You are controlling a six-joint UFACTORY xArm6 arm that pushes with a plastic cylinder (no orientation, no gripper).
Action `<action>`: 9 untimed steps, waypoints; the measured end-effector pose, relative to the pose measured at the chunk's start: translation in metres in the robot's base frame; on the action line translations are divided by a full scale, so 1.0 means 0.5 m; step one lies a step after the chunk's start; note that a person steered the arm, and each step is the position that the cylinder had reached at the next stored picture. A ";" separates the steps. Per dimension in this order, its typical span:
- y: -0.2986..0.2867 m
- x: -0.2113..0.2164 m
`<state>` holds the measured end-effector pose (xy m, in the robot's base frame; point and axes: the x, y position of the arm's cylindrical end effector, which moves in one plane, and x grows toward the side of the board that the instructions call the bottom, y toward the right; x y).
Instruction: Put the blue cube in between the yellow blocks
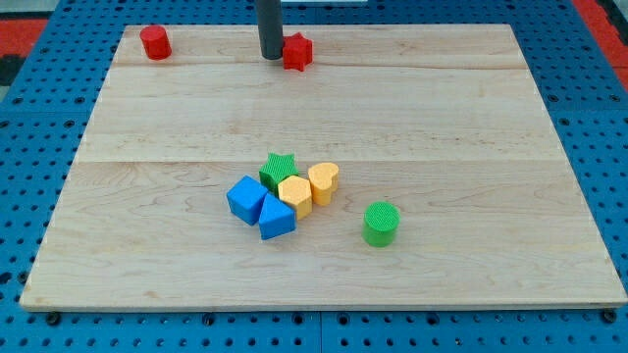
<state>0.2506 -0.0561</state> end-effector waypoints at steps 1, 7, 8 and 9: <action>0.010 0.000; -0.172 0.297; -0.173 0.439; -0.171 0.543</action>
<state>0.5221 -0.1415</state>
